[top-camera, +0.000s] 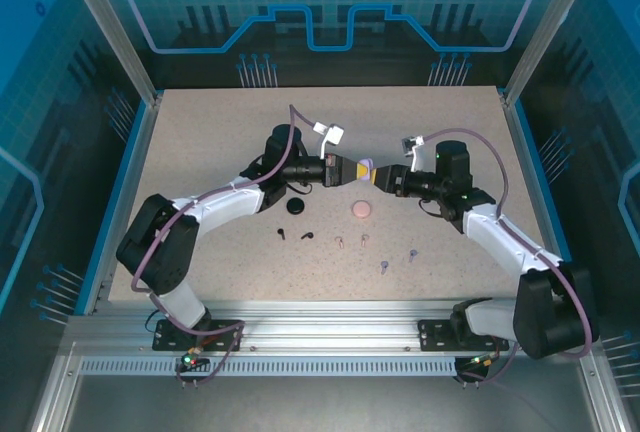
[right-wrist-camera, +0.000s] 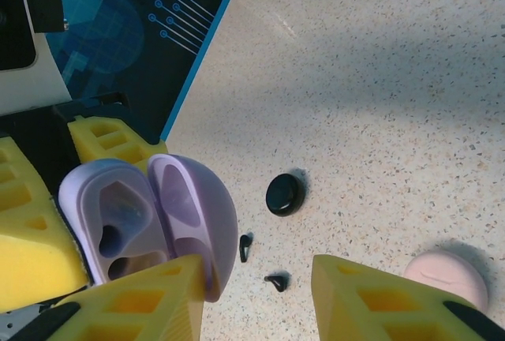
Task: Insert the wireless bluetooth earbuds into the charging case
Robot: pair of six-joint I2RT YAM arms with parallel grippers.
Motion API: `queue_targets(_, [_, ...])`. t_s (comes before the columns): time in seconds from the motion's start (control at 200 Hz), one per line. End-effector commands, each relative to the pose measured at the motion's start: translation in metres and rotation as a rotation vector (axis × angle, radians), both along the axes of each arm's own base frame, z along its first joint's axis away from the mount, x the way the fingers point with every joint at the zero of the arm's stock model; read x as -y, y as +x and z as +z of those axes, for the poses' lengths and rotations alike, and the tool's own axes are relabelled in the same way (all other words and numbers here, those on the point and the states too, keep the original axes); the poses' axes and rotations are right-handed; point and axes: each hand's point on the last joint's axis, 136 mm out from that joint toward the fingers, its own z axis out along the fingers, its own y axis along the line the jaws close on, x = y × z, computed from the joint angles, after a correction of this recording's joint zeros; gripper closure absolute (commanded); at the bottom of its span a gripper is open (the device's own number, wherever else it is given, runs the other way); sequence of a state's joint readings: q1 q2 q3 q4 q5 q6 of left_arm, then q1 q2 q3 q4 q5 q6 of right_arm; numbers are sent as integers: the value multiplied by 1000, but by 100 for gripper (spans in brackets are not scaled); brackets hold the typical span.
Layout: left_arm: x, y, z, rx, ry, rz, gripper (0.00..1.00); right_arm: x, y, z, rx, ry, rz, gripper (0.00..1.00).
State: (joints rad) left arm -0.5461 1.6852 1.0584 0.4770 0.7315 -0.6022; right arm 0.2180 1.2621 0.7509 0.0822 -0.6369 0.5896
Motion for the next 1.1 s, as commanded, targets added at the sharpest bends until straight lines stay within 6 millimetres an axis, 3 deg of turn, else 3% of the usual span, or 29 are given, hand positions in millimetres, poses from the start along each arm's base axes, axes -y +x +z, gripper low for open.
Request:
queue_targets(0.0, [7,-2,20,54,-44,-44,100,-7,8,15,45,2,19,63])
queue_targets(0.375, [11,-4,18,46,-49,-50,100,-12,12,21,49,14,41,78])
queue_targets(0.47, [12,-4,18,45,-51,-49,100,-13,10,20,48,15,50,84])
queue_targets(0.575, [13,-2,18,42,-51,-44,100,-12,10,21,48,10,46,100])
queue_targets(0.615, [12,-1,17,43,-49,-37,100,-12,11,22,49,8,46,100])
queue_targets(0.74, [9,4,15,54,-33,-5,55,-9,14,22,40,-22,28,100])
queue_targets(0.845, [3,11,17,69,-16,19,30,-6,20,30,50,-69,14,100])
queue_targets(0.965, [-12,16,20,93,20,41,16,2,26,31,53,-175,3,100])
queue_targets(1.096, [-34,18,26,135,80,58,8,15,33,27,58,-327,-6,100])
